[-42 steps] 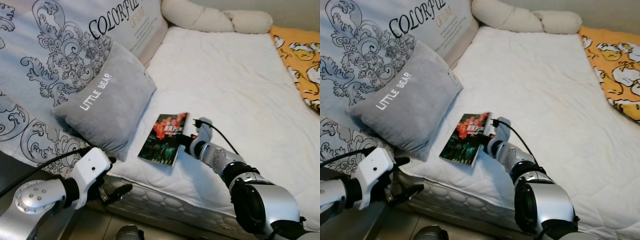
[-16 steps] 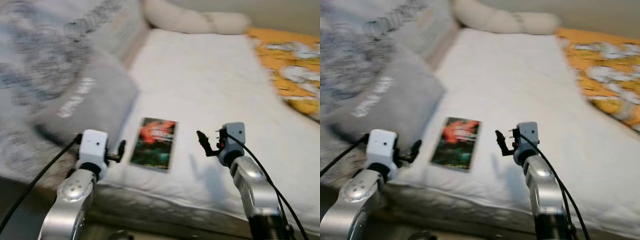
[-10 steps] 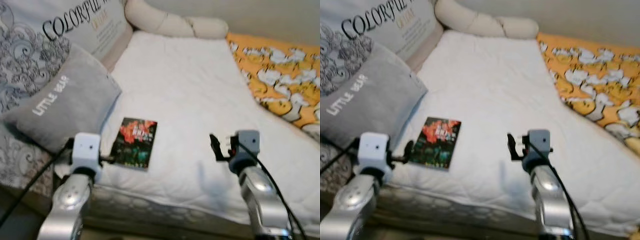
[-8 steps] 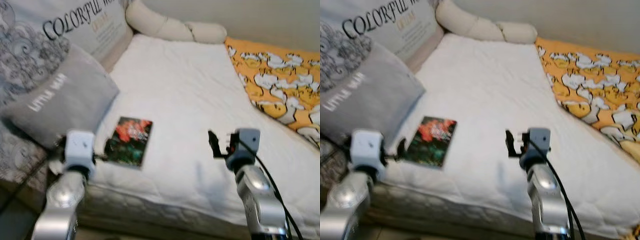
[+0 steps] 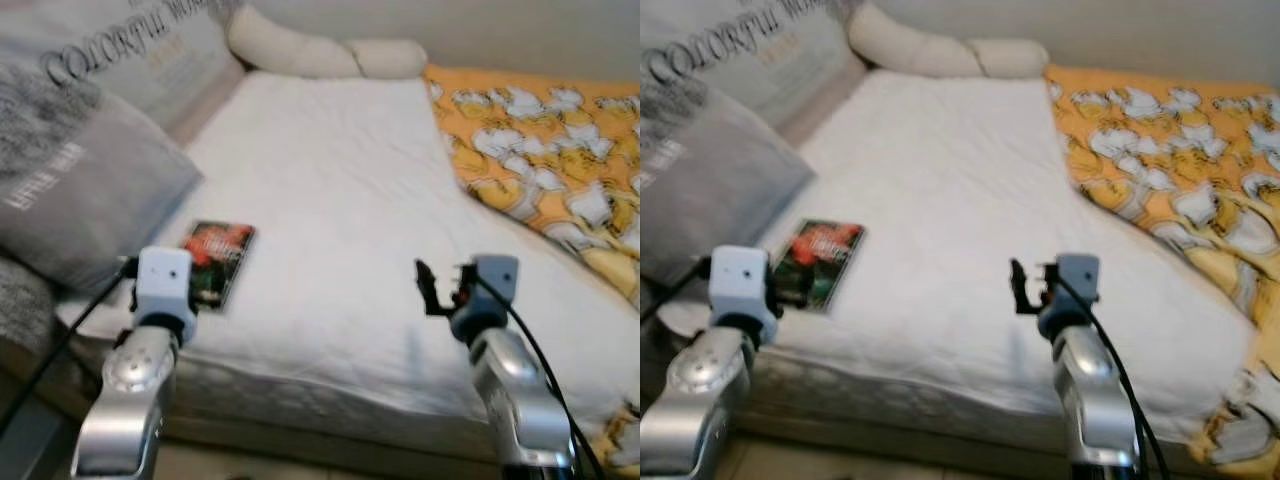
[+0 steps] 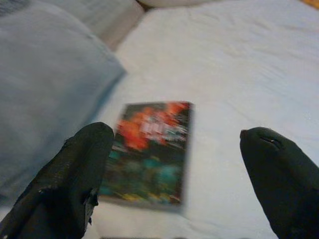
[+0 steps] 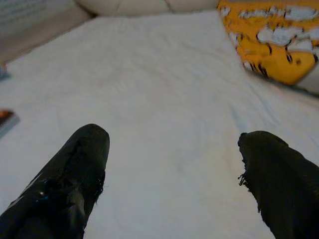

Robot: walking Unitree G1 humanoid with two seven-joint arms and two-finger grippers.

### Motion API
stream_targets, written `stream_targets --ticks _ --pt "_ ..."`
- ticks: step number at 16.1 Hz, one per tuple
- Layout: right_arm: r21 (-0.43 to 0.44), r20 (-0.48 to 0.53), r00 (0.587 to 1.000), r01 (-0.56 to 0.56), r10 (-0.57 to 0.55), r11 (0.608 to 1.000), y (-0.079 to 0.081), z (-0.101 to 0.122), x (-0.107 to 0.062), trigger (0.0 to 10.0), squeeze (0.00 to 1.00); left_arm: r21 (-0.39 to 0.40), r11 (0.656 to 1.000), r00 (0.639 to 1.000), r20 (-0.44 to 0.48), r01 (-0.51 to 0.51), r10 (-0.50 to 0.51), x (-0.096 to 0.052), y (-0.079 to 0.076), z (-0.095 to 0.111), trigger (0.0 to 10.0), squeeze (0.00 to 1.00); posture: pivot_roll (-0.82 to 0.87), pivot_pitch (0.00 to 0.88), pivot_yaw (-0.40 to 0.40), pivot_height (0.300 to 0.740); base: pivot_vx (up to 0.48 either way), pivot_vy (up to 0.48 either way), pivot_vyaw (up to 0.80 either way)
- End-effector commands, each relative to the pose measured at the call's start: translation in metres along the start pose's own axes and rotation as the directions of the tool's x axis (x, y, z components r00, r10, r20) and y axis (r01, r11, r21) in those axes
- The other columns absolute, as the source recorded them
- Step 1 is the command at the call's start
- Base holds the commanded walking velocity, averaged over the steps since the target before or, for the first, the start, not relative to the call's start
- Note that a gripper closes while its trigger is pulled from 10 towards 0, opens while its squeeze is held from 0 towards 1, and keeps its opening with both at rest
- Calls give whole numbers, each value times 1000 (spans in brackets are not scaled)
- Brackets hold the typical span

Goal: Clean up the room

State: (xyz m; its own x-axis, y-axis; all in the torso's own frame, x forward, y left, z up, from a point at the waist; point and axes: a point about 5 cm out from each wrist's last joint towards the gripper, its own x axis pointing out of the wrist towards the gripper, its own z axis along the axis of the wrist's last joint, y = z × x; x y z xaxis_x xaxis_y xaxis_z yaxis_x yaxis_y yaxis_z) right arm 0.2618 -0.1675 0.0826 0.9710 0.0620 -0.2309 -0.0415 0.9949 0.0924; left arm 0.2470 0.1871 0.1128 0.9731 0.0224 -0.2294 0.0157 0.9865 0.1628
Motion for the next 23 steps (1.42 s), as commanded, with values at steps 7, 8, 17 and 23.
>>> stream_targets --ticks 7,8,17,23 --pt "-19 -15 1000 -27 27 999 1 1 4 10000 1000 5 1000 999 32 21 -21 5 -7 4 10000 192 -6 0 20 740 0 -312 0" --pt "-20 -17 1000 -26 26 999 0 1 4 10000 1000 6 1000 999 32 21 -21 6 -7 4 10000 192 -7 0 21 740 0 -311 0" --pt "-15 -32 999 -36 35 999 4 -3 6 10000 1000 22 999 999 45 26 -27 12 -5 3 10000 184 1 0 26 740 0 -312 0" --pt "-10 -45 997 -65 64 998 8 -2 8 10000 0 0 997 996 42 74 -74 11 -8 2 10000 176 1 0 29 740 0 0 -133"
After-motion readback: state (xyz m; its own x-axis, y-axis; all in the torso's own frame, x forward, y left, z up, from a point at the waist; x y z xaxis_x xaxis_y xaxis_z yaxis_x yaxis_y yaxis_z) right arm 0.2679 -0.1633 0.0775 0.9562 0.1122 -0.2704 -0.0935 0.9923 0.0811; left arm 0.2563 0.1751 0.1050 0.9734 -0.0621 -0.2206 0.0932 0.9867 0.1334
